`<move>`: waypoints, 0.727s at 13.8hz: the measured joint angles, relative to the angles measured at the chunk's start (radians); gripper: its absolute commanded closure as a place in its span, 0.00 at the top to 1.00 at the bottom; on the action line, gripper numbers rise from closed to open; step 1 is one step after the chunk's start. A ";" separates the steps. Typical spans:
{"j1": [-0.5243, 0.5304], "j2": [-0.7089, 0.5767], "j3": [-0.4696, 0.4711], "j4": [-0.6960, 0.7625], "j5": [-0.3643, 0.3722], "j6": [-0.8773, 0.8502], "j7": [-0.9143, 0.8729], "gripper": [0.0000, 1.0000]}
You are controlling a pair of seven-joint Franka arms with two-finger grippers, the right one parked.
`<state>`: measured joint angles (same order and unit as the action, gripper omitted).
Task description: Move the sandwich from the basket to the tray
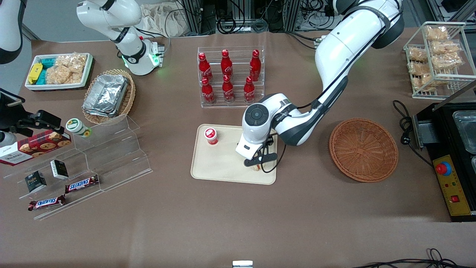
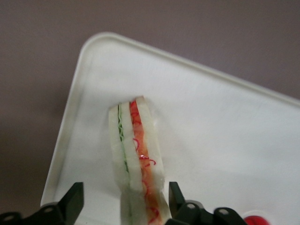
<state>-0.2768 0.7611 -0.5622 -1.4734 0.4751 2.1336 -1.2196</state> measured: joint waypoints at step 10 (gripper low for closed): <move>0.227 -0.476 0.003 0.017 -0.214 -0.388 0.075 1.00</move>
<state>-0.0497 0.2848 -0.5589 -1.4568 0.2614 1.7456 -1.1449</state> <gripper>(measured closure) 0.000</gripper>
